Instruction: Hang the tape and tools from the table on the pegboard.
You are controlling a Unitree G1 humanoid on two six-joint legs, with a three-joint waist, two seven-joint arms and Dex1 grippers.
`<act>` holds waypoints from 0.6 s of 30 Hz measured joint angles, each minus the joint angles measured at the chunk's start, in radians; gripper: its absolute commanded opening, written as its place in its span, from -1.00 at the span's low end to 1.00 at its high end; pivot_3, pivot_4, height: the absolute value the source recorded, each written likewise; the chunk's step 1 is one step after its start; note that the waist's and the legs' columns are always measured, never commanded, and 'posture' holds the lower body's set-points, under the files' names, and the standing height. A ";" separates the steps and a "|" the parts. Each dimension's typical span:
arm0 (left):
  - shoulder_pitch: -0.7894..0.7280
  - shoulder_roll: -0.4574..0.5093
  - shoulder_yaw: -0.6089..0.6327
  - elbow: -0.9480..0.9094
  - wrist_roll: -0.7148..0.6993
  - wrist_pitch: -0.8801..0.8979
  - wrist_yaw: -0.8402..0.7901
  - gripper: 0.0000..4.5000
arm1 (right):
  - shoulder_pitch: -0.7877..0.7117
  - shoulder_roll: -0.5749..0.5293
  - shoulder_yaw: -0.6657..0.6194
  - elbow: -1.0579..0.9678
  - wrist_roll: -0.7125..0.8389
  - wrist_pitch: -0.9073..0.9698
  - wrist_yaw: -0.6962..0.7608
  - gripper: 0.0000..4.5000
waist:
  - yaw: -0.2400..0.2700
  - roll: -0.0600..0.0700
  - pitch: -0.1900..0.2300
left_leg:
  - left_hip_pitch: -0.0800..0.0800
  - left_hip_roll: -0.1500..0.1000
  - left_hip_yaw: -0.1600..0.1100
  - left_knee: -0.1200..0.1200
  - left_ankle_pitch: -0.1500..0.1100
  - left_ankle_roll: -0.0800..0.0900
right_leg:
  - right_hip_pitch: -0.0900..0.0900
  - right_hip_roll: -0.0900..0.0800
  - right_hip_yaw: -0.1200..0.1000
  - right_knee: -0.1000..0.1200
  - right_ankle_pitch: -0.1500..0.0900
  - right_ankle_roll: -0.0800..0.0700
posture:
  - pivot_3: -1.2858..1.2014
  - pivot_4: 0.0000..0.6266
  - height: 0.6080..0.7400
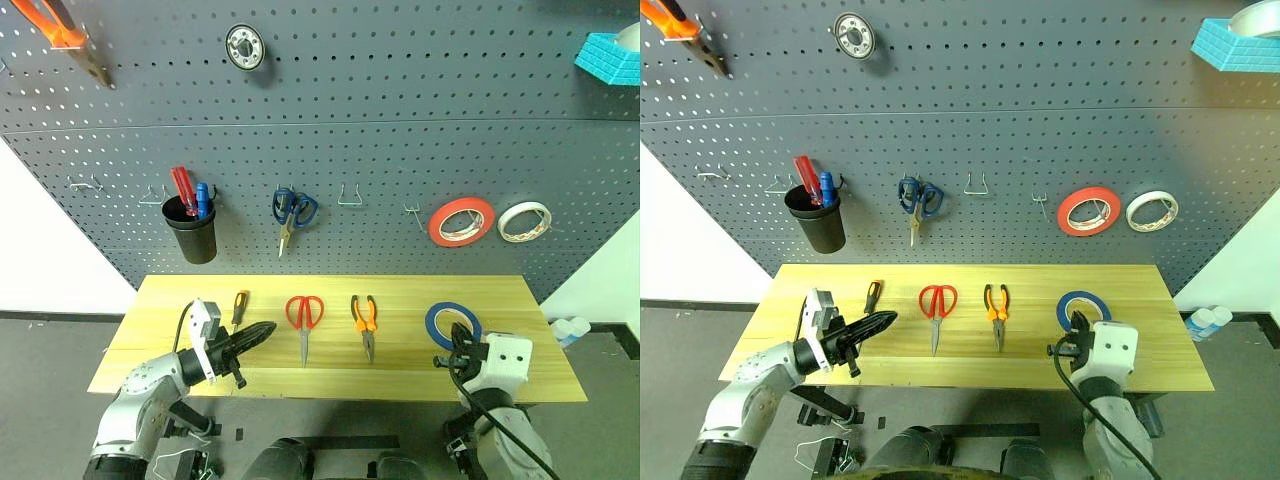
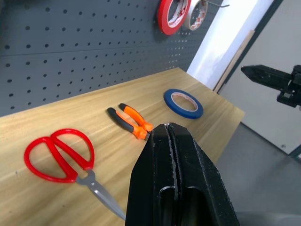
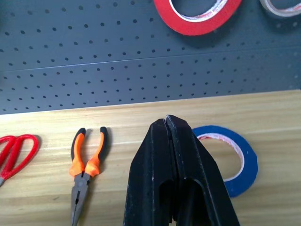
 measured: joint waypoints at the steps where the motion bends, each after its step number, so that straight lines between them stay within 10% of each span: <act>1: -0.014 -0.001 -0.005 0.014 0.008 -0.005 -0.004 -0.99 | -0.014 -0.002 0.000 0.000 -0.005 0.016 -0.004 -0.99 | 0.000 0.000 0.000 | 0.000 0.000 0.000 0.000 0.000 0.000 | 0.000 0.000 0.000 0.000 0.000 0.000 | 0.06 -0.98 1.00; 18: -0.126 -0.010 -0.077 0.064 0.071 -0.019 -0.027 -0.99 | -0.169 -0.042 0.003 0.075 -0.069 0.147 -0.010 -0.99 | -0.007 -0.002 0.016 | 0.000 0.000 0.000 0.000 0.000 0.000 | -0.001 0.000 0.000 0.000 0.000 0.000 | 0.06 -0.80 1.00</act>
